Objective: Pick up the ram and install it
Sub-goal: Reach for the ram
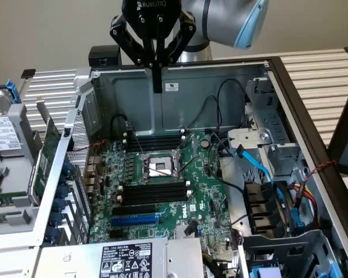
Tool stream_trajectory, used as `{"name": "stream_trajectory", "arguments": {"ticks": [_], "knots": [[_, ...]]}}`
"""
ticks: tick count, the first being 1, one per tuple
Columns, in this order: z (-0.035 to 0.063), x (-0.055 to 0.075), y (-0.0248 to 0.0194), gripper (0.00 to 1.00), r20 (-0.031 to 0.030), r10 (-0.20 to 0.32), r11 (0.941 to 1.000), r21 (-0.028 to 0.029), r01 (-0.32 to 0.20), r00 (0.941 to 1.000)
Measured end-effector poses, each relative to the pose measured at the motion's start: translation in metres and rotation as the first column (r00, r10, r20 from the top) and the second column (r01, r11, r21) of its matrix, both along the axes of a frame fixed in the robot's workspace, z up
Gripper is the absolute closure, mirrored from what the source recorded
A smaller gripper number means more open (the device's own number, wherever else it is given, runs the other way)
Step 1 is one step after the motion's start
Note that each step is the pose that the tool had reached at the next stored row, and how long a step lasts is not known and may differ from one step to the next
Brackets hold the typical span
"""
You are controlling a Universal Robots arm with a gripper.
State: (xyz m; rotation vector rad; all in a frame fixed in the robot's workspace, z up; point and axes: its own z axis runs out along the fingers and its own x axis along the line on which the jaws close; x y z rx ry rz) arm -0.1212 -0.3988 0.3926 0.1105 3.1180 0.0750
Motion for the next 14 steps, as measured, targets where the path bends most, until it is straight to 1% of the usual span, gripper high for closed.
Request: {"name": "stream_trajectory", "arguments": {"ticks": [14], "knots": [[0.0, -0.0002, 0.0, 0.9, 0.0, 0.0, 1.0, 0.0, 0.0, 1.0]]}}
